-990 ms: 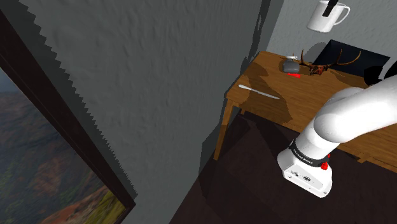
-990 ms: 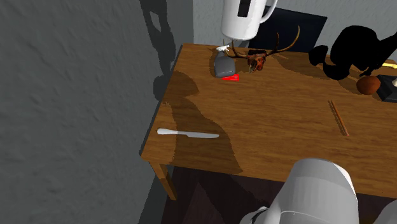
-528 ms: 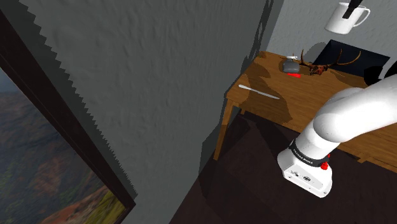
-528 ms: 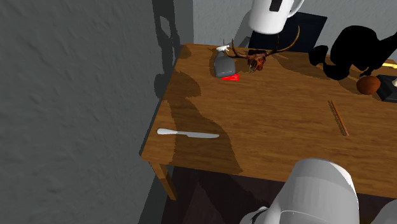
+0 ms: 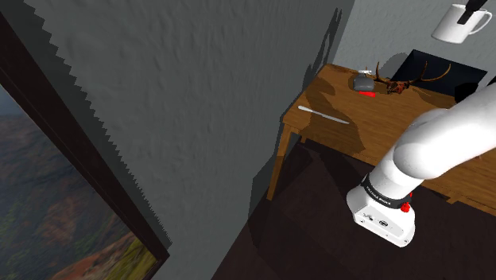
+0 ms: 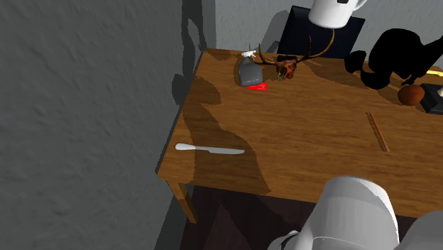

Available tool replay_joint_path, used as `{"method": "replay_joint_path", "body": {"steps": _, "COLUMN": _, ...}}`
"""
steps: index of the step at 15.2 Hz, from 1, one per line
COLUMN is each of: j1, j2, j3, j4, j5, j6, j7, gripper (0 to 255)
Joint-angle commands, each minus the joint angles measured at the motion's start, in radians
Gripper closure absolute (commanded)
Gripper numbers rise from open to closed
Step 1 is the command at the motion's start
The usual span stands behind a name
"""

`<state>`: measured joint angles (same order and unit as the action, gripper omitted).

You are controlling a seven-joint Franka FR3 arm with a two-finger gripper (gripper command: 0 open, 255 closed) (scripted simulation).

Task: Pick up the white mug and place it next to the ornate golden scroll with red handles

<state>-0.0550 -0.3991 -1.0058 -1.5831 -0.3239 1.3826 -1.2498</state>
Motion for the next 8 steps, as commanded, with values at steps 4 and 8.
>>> {"method": "replay_joint_path", "body": {"steps": 4, "j1": 0.159, "j2": 0.143, "j3": -0.347, "j4": 0.148, "j5": 0.087, "j6": 0.009, "j7": -0.2, "gripper": 255}}
{"method": "replay_joint_path", "body": {"steps": 8, "j1": 0.551, "j2": 0.072, "j3": -0.738, "j4": 0.319, "j5": 0.01, "j6": -0.04, "j7": -0.245, "gripper": 255}}
